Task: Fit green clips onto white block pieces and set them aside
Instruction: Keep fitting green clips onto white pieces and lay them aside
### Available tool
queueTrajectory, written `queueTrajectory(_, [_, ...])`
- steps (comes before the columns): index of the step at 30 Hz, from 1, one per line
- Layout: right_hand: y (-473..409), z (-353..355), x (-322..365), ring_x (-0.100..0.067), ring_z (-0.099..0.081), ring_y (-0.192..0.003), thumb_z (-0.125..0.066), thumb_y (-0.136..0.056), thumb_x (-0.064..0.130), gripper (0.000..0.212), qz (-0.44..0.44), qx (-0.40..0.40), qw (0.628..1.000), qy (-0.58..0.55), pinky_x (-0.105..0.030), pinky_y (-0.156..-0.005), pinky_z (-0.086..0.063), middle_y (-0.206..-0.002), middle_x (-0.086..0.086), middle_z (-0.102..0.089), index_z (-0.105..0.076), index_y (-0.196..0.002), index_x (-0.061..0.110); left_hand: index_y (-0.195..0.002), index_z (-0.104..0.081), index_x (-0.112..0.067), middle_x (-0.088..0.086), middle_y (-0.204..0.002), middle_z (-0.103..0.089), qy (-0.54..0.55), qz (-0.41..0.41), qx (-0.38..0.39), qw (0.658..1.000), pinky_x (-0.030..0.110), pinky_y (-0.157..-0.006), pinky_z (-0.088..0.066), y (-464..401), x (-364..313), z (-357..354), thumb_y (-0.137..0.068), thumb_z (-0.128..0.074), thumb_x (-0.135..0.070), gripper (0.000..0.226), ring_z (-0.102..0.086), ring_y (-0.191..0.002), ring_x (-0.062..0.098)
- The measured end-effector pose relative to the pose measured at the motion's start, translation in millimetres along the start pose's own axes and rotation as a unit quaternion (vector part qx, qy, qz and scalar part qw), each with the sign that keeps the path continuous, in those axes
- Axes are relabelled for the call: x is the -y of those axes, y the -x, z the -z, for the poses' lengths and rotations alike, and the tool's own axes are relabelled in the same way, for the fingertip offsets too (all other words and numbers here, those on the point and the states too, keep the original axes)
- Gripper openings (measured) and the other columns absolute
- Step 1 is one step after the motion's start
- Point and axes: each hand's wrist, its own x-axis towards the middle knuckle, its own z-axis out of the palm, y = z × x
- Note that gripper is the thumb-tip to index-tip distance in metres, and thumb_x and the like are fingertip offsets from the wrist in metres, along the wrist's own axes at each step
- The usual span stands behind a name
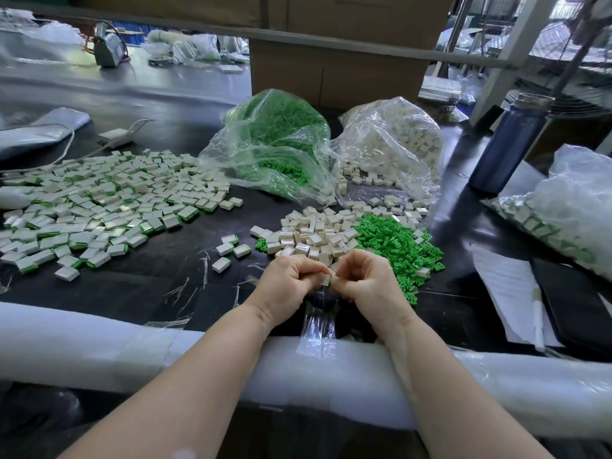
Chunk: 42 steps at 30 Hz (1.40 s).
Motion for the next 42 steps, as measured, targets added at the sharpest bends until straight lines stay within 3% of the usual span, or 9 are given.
queueTrajectory(6, [-0.2, 0.5, 0.4, -0.021, -0.054, -0.066, -0.064, -0.074, -0.015, 0.026, -0.005, 0.011, 1.0, 0.004, -0.022, -0.058, -0.047, -0.068, -0.01, -0.056, -0.055, -0.068, 0.009, -0.093, -0.072, -0.005, -0.012, -0.074, -0.058, -0.03, -0.014, 0.015, 0.999, 0.009, -0.078, -0.041, -0.7, 2.0, -0.6, -0.084, -0.062, 0.002, 0.015, -0.054, -0.071, -0.002])
queueTrajectory(11, [-0.9, -0.7, -0.3, -0.005, -0.057, -0.049, -0.064, -0.079, -0.01, 0.02, -0.015, -0.012, 0.997, -0.076, -0.014, -0.047, -0.043, -0.057, 0.001, -0.062, -0.058, -0.074, 0.009, -0.091, -0.07, -0.01, -0.011, -0.075, -0.061, 0.025, -0.02, -0.021, 0.999, 0.006, -0.073, -0.042, -0.7, 0.7, -0.1, -0.088, -0.057, -0.001, 0.016, -0.056, -0.067, -0.009])
queueTrajectory(16, [-1.9, 0.3, -0.2, -0.006, -0.057, -0.047, -0.062, -0.084, -0.004, 0.011, -0.035, -0.018, 0.992, -0.12, -0.015, -0.046, -0.044, -0.06, -0.004, -0.065, -0.061, -0.078, 0.006, -0.09, -0.061, -0.023, 0.005, -0.08, -0.06, 0.061, -0.025, -0.011, 0.998, 0.028, -0.074, -0.052, 0.0, 1.3, -0.8, -0.084, -0.062, 0.001, 0.024, -0.057, -0.072, 0.016])
queueTrajectory(18, [-1.5, 0.2, 0.0, -0.006, -0.057, -0.048, -0.062, -0.085, -0.002, 0.008, -0.038, -0.022, 0.991, -0.124, -0.015, -0.047, -0.046, -0.061, -0.005, -0.065, -0.062, -0.08, 0.004, -0.086, -0.06, -0.025, 0.001, -0.078, -0.057, 0.049, -0.026, -0.018, 0.998, 0.022, -0.071, -0.051, -0.7, 3.4, -0.8, -0.083, -0.064, 0.0, 0.025, -0.054, -0.069, 0.014])
queueTrajectory(21, [-1.3, 1.1, 0.0, -0.007, -0.057, -0.051, -0.061, -0.087, 0.004, 0.006, -0.043, -0.029, 0.99, -0.134, -0.017, -0.05, -0.048, -0.063, -0.005, -0.066, -0.065, -0.082, 0.004, -0.088, -0.064, -0.017, 0.006, -0.083, -0.062, 0.036, -0.025, -0.039, 0.998, 0.02, -0.074, -0.048, -2.9, 4.8, -0.8, -0.087, -0.062, -0.011, 0.006, -0.054, -0.074, 0.012])
queueTrajectory(25, [-0.9, -0.5, -0.1, -0.008, -0.057, -0.053, -0.062, -0.086, 0.003, 0.01, -0.026, -0.025, 0.996, -0.087, -0.017, -0.052, -0.048, -0.066, -0.007, -0.066, -0.066, -0.077, 0.007, -0.086, -0.065, -0.01, 0.003, -0.073, -0.058, 0.068, -0.013, -0.035, 0.997, 0.015, -0.064, -0.044, -3.6, 5.0, 1.1, -0.089, -0.059, -0.013, 0.008, -0.049, -0.065, 0.007])
queueTrajectory(28, [-1.4, -1.8, -0.8, -0.01, -0.057, -0.053, -0.061, -0.087, 0.004, 0.012, -0.022, -0.027, 0.997, -0.062, -0.017, -0.052, -0.048, -0.064, -0.008, -0.065, -0.064, -0.075, 0.006, -0.085, -0.065, -0.009, 0.002, -0.069, -0.056, 0.088, 0.006, -0.021, 0.996, 0.02, -0.064, -0.043, -3.4, 4.8, 1.8, -0.09, -0.057, -0.011, 0.009, -0.047, -0.062, 0.01])
queueTrajectory(35, [-1.5, -3.8, -2.1, -0.005, -0.053, -0.048, -0.062, -0.086, 0.003, 0.016, -0.025, -0.02, 0.999, -0.019, -0.015, -0.049, -0.044, -0.059, -0.003, -0.06, -0.061, -0.071, 0.008, -0.081, -0.065, -0.011, 0.0, -0.074, -0.062, 0.035, 0.008, -0.013, 0.999, 0.01, -0.065, -0.043, -2.8, 5.2, 1.4, -0.089, -0.059, -0.011, 0.011, -0.053, -0.066, 0.005])
queueTrajectory(42, [-0.9, -2.5, -1.4, -0.005, -0.046, -0.051, -0.064, -0.084, 0.004, 0.019, -0.023, -0.012, 0.999, 0.021, -0.018, -0.053, -0.039, -0.059, -0.001, -0.054, -0.059, -0.067, 0.011, -0.083, -0.066, -0.012, -0.008, -0.067, -0.058, -0.017, 0.017, 0.01, 1.0, 0.011, -0.065, -0.041, -2.3, 6.4, 1.1, -0.089, -0.059, -0.013, 0.009, -0.049, -0.063, 0.002])
